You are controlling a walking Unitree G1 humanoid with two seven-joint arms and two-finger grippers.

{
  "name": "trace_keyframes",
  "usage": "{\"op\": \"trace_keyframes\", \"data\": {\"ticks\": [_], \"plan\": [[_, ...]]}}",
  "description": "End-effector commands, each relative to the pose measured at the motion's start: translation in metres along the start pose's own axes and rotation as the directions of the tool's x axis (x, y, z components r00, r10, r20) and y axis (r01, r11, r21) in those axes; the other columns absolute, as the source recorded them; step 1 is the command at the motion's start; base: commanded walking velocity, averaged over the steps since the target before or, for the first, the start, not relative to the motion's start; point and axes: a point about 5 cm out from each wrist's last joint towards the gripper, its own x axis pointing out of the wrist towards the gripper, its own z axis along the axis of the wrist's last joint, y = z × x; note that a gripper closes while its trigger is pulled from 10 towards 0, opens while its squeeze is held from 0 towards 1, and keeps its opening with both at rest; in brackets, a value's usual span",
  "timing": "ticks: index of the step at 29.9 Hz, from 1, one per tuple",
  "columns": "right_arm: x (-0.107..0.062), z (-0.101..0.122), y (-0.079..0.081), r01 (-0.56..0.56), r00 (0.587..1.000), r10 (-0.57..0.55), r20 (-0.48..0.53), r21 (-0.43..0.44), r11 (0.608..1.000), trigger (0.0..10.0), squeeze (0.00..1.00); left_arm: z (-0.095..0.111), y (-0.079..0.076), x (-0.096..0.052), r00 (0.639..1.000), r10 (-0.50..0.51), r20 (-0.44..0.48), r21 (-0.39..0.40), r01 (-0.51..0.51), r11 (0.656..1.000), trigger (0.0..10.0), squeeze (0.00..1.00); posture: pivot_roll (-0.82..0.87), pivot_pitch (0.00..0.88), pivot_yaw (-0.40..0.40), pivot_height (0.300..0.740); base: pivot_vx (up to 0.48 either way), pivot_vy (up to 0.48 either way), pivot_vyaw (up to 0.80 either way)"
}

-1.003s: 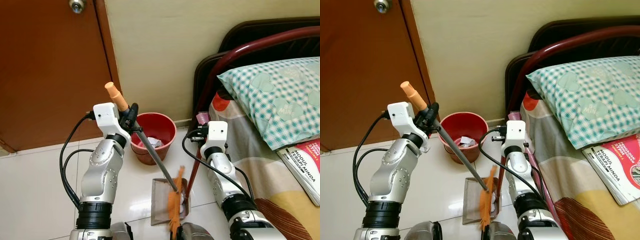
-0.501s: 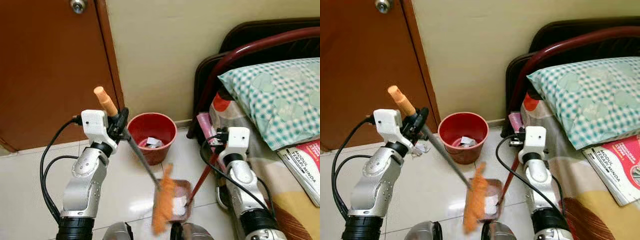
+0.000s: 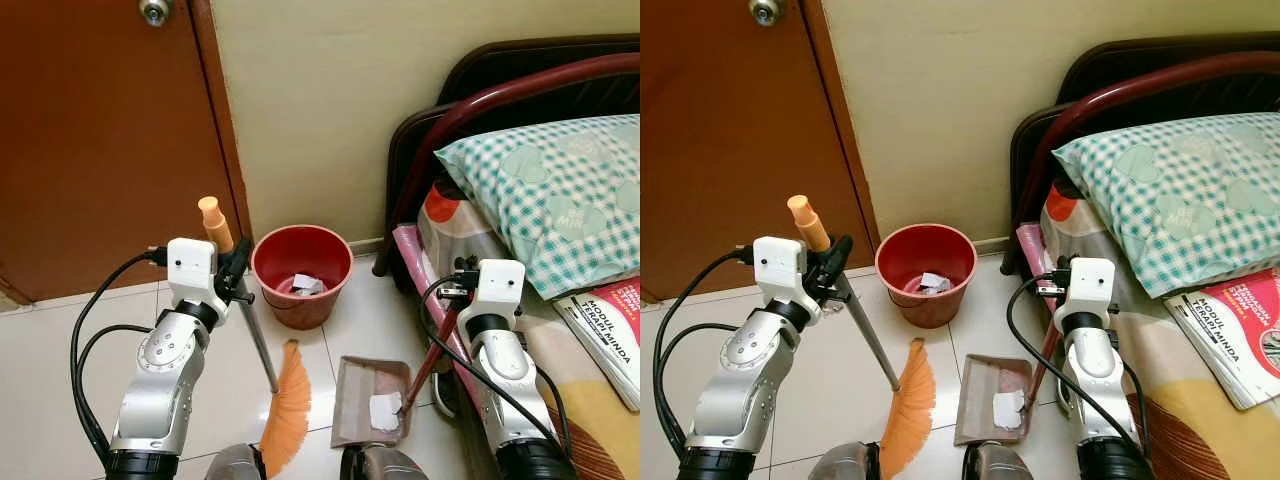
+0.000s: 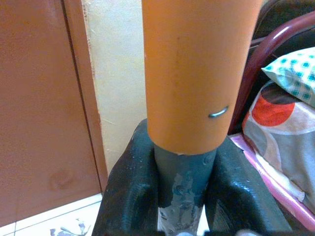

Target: Sweep floor

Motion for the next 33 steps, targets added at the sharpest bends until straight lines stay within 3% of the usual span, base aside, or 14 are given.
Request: {"op": "trace_keyframes", "data": {"ticks": [1, 8, 11, 14, 19, 27, 33], "plan": [[0.001, 0.006, 0.002, -0.003, 1.0, 0.003, 0.01, 0.007, 1.0, 10.0, 0.0, 0.001, -0.001, -0.001, 1.0, -0.013, 0.004, 0.013, 0.013, 1.0, 10.0, 0.0, 0.0, 0.094, -0.025, 0.74, -0.24, 0.0, 0.0], [0.007, 0.016, 0.007, -0.026, 0.999, 0.024, 0.04, 0.056, 0.998, 10.0, 0.0, 0.0, -0.001, 0.0, 1.0, -0.011, 0.0, 0.01, 0.011, 1.0, 10.0, 0.0, 0.0, 0.093, -0.027, 0.74, -0.171, 0.0, 0.0], [0.011, 0.031, 0.013, -0.058, 0.996, 0.052, 0.078, 0.089, 0.994, 10.0, 0.0, -0.005, 0.003, -0.002, 1.0, 0.009, -0.014, 0.023, -0.009, 1.0, 10.0, 0.0, 0.0, 0.093, -0.027, 0.74, 0.0, 0.0, 0.0], [0.016, 0.045, 0.017, -0.089, 0.99, 0.078, 0.12, 0.086, 0.992, 10.0, 0.0, -0.009, 0.016, -0.005, 0.996, 0.084, -0.023, 0.087, -0.082, 0.993, 10.0, 0.0, 0.0, 0.095, -0.026, 0.74, 0.0, 0.0, 0.0], [0.021, 0.058, 0.021, -0.123, 0.982, 0.109, 0.154, 0.088, 0.988, 10.0, 0.0, -0.013, 0.049, -0.013, 0.969, 0.246, -0.012, 0.182, -0.239, 0.954, 10.0, 0.0, 0.0, 0.097, -0.028, 0.74, 0.0, 0.0, 0.0], [0.025, 0.076, 0.028, -0.171, 0.97, 0.147, 0.193, 0.111, 0.979, 10.0, 0.0, -0.02, 0.062, -0.017, 0.95, 0.313, -0.012, 0.237, -0.302, 0.923, 10.0, 0.0, 0.0, 0.092, -0.03, 0.74, 0.0, 0.0, 0.0], [0.028, 0.104, 0.039, -0.262, 0.943, 0.219, 0.249, 0.156, 0.952, 10.0, 0.0, -0.039, 0.073, -0.025, 0.921, 0.385, -0.058, 0.325, -0.347, 0.88, 10.0, 0.0, -0.01, 0.082, -0.03, 0.74, 0.0, 0.0, 0.0]]}}
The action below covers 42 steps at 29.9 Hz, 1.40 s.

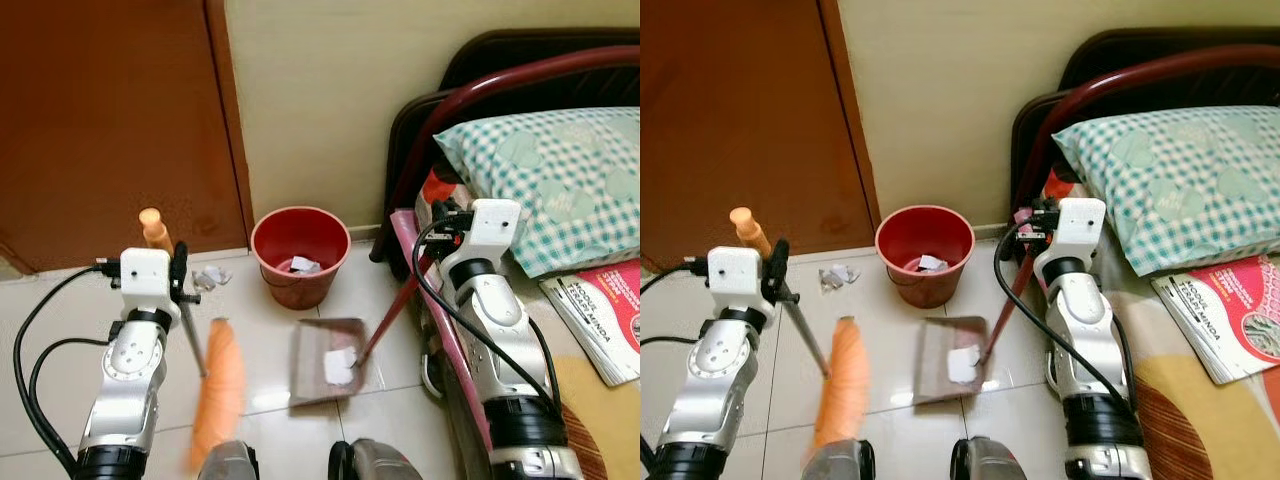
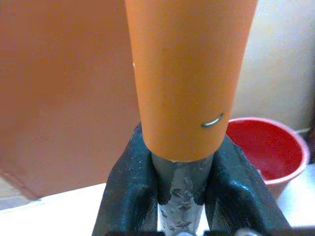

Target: Sweep floor

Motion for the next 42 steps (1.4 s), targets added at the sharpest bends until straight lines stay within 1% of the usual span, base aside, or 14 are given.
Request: {"op": "trace_keyframes", "data": {"ticks": [1, 9, 17, 18, 23, 28, 31, 32, 34, 35, 37, 38, 40, 42], "plan": [[0.006, 0.025, 0.008, -0.052, 0.995, 0.049, 0.086, 0.026, 0.998, 10.0, 0.0, -0.015, 0.013, -0.005, 0.997, 0.048, -0.062, 0.089, -0.043, 0.995, 10.0, 0.0, -0.01, 0.082, -0.03, 0.74, 0.0, 0.0, 0.0], [0.018, 0.062, 0.036, -0.24, 0.965, 0.22, 0.145, 0.139, 0.961, 10.0, 0.0, -0.024, 0.007, -0.005, 0.995, 0.057, -0.087, 0.074, -0.051, 0.996, 10.0, 0.0, -0.01, 0.073, -0.034, 0.74, 0.0, 0.0, 0.0], [0.028, 0.103, 0.054, -0.344, 0.917, 0.299, 0.265, 0.144, 0.928, 10.0, 0.0, -0.025, -0.003, -0.004, 0.996, 0.03, -0.09, 0.056, -0.025, 0.998, 10.0, 0.0, -0.01, 0.072, -0.033, 0.74, 0.0, 0.0, 0.0], [0.03, 0.122, 0.055, -0.343, 0.895, 0.287, 0.34, 0.115, 0.932, 10.0, 0.0, -0.025, -0.006, -0.003, 0.996, 0.024, -0.088, 0.051, -0.019, 0.998, 10.0, 0.0, -0.02, 0.072, -0.032, 0.74, 0.0, 0.0, 0.0], [0.033, 0.155, 0.059, -0.34, 0.837, 0.301, 0.456, 0.002, 0.941, 10.0, 0.0, -0.024, -0.009, -0.001, 0.997, 0.012, -0.081, 0.041, -0.009, 0.999, 10.0, 0.0, -0.02, 0.072, -0.033, 0.74, 0.0, 0.0, 0.0], [0.034, 0.173, 0.07, -0.319, 0.772, 0.356, 0.527, -0.163, 0.934, 10.0, 0.0, -0.022, -0.014, 0.001, 0.997, -0.001, -0.075, 0.034, 0.003, 0.999, 10.0, 0.0, -0.02, 0.072, -0.031, 0.74, 0.0, 0.0, 0.0], [0.034, 0.178, 0.086, -0.291, 0.728, 0.392, 0.562, -0.264, 0.92, 10.0, 0.0, -0.021, -0.018, 0.002, 0.998, -0.012, -0.069, 0.025, 0.014, 1.0, 10.0, 0.0, -0.02, 0.072, -0.03, 0.74, 0.0, 0.0, 0.0], [0.034, 0.178, 0.086, -0.291, 0.728, 0.392, 0.562, -0.264, 0.92, 10.0, 0.0, -0.021, -0.018, 0.002, 0.998, -0.012, -0.069, 0.025, 0.014, 1.0, 10.0, 0.0, -0.02, 0.072, -0.03, 0.74, 0.0, 0.0, 0.0], [0.031, 0.175, 0.102, -0.231, 0.69, 0.434, 0.579, -0.392, 0.89, 10.0, 0.0, -0.021, -0.019, 0.002, 0.998, -0.016, -0.066, 0.021, 0.017, 1.0, 10.0, 0.0, -0.01, 0.071, -0.031, 0.74, 0.0, 0.0, 0.0], [0.031, 0.175, 0.102, -0.231, 0.69, 0.434, 0.579, -0.392, 0.89, 10.0, 0.0, -0.021, -0.019, 0.002, 0.998, -0.016, -0.066, 0.021, 0.017, 1.0, 10.0, 0.0, -0.01, 0.071, -0.031, 0.74, 0.0, 0.0, 0.0], [0.028, 0.162, 0.117, -0.228, 0.662, 0.497, 0.561, -0.481, 0.847, 10.0, 0.0, -0.021, -0.02, 0.002, 0.998, -0.018, -0.066, 0.019, 0.019, 1.0, 10.0, 0.0, -0.01, 0.071, -0.031, 0.74, 0.0, 0.0, 0.0], [0.028, 0.162, 0.117, -0.228, 0.662, 0.497, 0.561, -0.481, 0.847, 10.0, 0.0, -0.021, -0.02, 0.002, 0.998, -0.018, -0.066, 0.019, 0.019, 1.0, 10.0, 0.0, -0.01, 0.071, -0.031, 0.74, 0.0, 0.0, 0.0], [0.023, 0.138, 0.129, -0.215, 0.643, 0.557, 0.525, -0.574, 0.79, 10.0, 0.0, -0.021, -0.021, 0.002, 0.998, -0.021, -0.065, 0.015, 0.022, 1.0, 10.0, 0.0, -0.01, 0.073, -0.035, 0.74, 0.0, 0.0, 0.0], [0.023, 0.132, 0.131, -0.226, 0.643, 0.569, 0.513, -0.582, 0.781, 10.0, 0.0, -0.021, -0.022, 0.002, 0.998, -0.022, -0.064, 0.015, 0.023, 1.0, 10.0, 0.0, -0.01, 0.073, -0.035, 0.74, 0.0, 0.0, 0.0]]}}
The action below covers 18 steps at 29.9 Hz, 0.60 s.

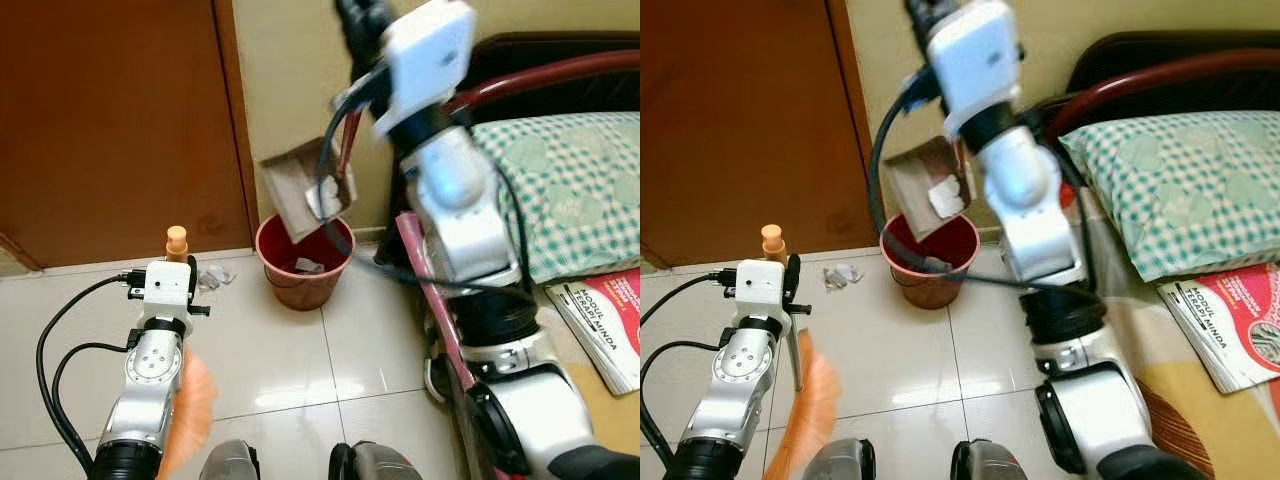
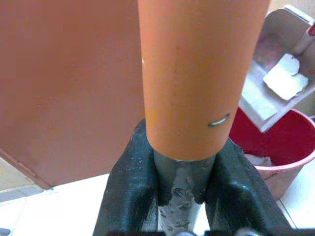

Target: Sweep floor

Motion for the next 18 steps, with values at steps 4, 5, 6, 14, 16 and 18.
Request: {"op": "trace_keyframes", "data": {"ticks": [4, 5, 6, 14, 16, 18], "plan": [[-0.01, -0.005, 0.028, -0.12, 0.991, 0.124, 0.045, -0.07, 0.99, 10.0, 0.0, -0.007, -0.006, -0.002, 0.999, -0.017, -0.035, -0.013, 0.017, 1.0, 10.0, 0.0, -0.01, 0.074, -0.038, 0.74, 0.0, 0.0, 0.0], [-0.013, -0.009, 0.034, -0.149, 0.988, 0.152, 0.035, -0.065, 0.987, 10.0, 0.0, -0.007, -0.006, -0.002, 0.999, -0.018, -0.035, -0.013, 0.017, 1.0, 10.0, 0.0, -0.01, 0.074, -0.039, 0.74, 0.0, 0.0, 0.0], [-0.015, -0.011, 0.038, -0.168, 0.985, 0.17, 0.03, -0.061, 0.984, 10.0, 0.0, -0.007, -0.006, -0.002, 0.999, -0.018, -0.035, -0.014, 0.018, 1.0, 10.0, 0.0, -0.01, 0.075, -0.04, 0.74, 0.0, 0.0, 0.0], [-0.042, -0.032, 0.074, -0.368, 0.93, 0.367, -0.025, -0.05, 0.929, 10.0, 0.0, -0.007, -0.009, -0.002, 0.999, -0.02, -0.033, -0.015, 0.019, 1.0, 10.0, 0.0, -0.01, 0.076, -0.042, 0.74, 0.0, 0.0, 0.0], [-0.043, -0.033, 0.073, -0.361, 0.933, 0.36, -0.025, -0.052, 0.931, 10.0, 0.0, -0.007, -0.009, -0.002, 0.999, -0.019, -0.032, -0.016, 0.018, 1.0, 10.0, 0.0, -0.01, 0.077, -0.043, 0.74, 0.0, 0.0, 0.0], [-0.041, -0.032, 0.068, -0.33, 0.944, 0.33, -0.016, -0.065, 0.942, 10.0, 0.0, -0.007, -0.009, -0.001, 0.999, -0.017, -0.032, -0.015, 0.016, 1.0, 10.0, 0.0, -0.01, 0.077, -0.043, 0.74, 0.0, 0.0, 0.0]]}}
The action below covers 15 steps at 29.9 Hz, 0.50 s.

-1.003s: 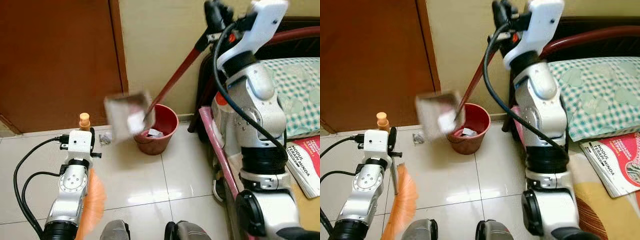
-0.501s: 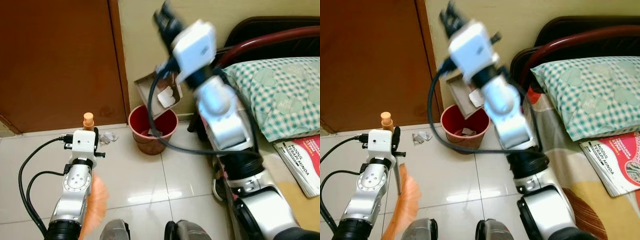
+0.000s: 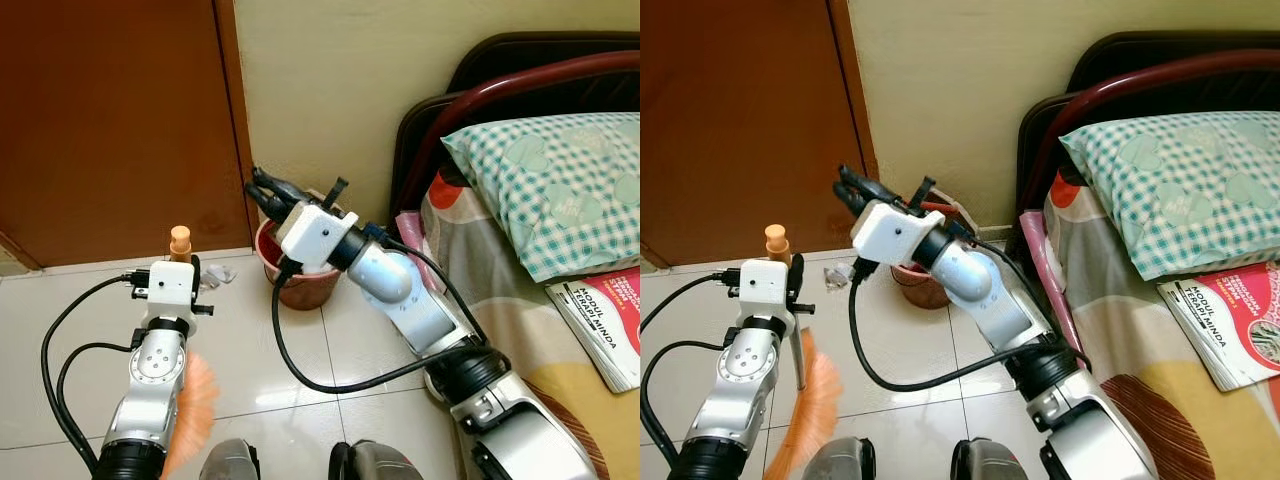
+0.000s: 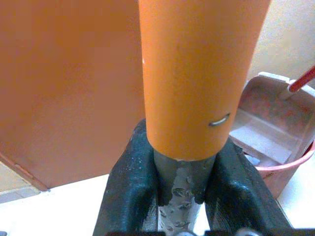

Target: Sweep floor

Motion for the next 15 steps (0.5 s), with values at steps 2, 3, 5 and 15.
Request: {"op": "trace_keyframes", "data": {"ticks": [2, 3, 5, 15], "plan": [[0.005, 0.012, -0.017, 0.08, 0.994, -0.077, 0.073, -0.049, 0.996, 10.0, 0.0, -0.006, -0.005, -0.001, 0.999, -0.01, -0.032, -0.015, 0.01, 1.0, 10.0, 0.0, -0.01, 0.077, -0.043, 0.74, 0.0, 0.0, 0.0], [0.005, 0.013, -0.019, 0.093, 0.993, -0.089, 0.078, -0.05, 0.994, 10.0, 0.0, -0.006, -0.005, -0.001, 0.999, -0.01, -0.032, -0.015, 0.01, 1.0, 10.0, 0.0, -0.01, 0.077, -0.043, 0.74, 0.0, 0.0, 0.0], [0.01, 0.024, -0.036, 0.182, 0.977, -0.175, 0.126, -0.044, 0.982, 10.0, 0.0, -0.006, -0.005, -0.001, 1.0, -0.011, -0.028, -0.013, 0.011, 1.0, 10.0, 0.0, -0.01, 0.077, -0.041, 0.74, 0.0, 0.0, 0.0], [0.029, 0.073, -0.102, 0.427, 0.846, -0.479, 0.237, 0.238, 0.872, 10.0, 0.0, -0.003, -0.004, 0.002, 1.0, 0.0, -0.016, -0.008, 0.0, 1.0, 10.0, 0.0, -0.01, 0.072, -0.038, 0.74, 0.0, 0.0, 0.0]]}}
